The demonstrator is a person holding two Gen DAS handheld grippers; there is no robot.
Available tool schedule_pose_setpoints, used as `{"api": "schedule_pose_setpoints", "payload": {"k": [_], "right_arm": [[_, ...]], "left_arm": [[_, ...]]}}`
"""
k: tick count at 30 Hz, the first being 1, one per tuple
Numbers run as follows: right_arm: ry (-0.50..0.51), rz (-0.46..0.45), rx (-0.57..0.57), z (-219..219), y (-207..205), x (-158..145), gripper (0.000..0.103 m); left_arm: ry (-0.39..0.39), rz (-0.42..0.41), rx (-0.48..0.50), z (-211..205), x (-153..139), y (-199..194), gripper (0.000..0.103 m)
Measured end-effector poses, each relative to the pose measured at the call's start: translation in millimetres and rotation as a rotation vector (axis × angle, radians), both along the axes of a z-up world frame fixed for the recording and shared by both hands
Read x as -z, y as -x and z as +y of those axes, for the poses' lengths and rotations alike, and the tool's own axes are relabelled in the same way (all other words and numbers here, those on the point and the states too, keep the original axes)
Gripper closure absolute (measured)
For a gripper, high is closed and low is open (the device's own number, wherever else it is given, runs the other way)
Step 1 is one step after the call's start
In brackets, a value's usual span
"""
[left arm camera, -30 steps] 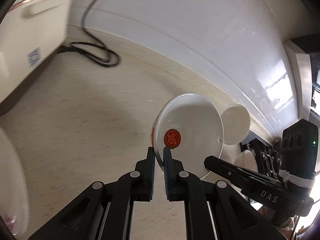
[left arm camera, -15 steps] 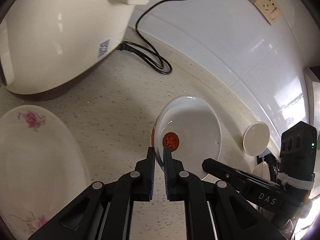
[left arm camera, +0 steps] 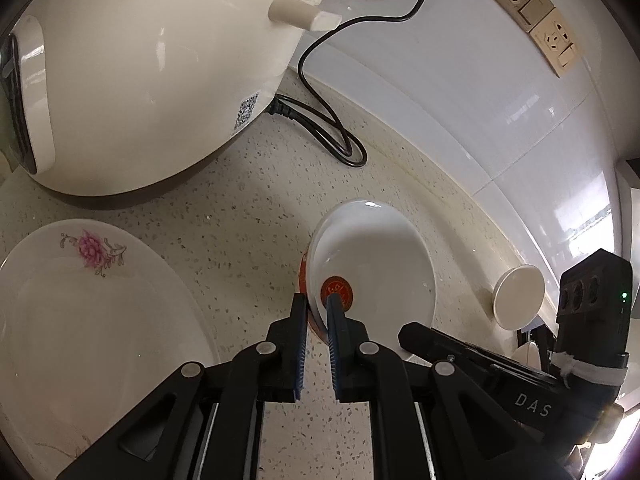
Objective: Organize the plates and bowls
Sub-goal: 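Lower the bowl onto the counter beside the plates and open both grippers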
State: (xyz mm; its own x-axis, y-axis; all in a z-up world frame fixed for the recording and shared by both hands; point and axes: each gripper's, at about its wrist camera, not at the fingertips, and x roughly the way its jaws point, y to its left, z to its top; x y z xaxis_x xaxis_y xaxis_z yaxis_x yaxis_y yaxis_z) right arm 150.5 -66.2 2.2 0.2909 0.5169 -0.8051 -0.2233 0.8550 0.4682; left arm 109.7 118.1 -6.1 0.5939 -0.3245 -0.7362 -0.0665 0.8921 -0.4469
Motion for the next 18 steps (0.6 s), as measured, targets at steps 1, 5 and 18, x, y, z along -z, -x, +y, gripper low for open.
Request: {"api": "schedule_pose_setpoints", "payload": {"k": [1,5,18], "right_arm": [[0.000,-0.002,0.001,0.4,-0.7,-0.6,0.078],[-0.009,-0.014,-0.002,2.6,-2.9,-2.7,0.074],[0.001,-0.051,0.023,-3.7,-1.1,-5.3,0.064]], "left_arm": [[0.001,-0.002,-0.003,-0.5,-0.4,-0.3,0.093],[-0.007,-0.005,-0.009,-0.4,-1.3,-1.7,0.088],[-0.050,-0.025,-0.044,1.2,-9.0,1.2,0.060]]}}
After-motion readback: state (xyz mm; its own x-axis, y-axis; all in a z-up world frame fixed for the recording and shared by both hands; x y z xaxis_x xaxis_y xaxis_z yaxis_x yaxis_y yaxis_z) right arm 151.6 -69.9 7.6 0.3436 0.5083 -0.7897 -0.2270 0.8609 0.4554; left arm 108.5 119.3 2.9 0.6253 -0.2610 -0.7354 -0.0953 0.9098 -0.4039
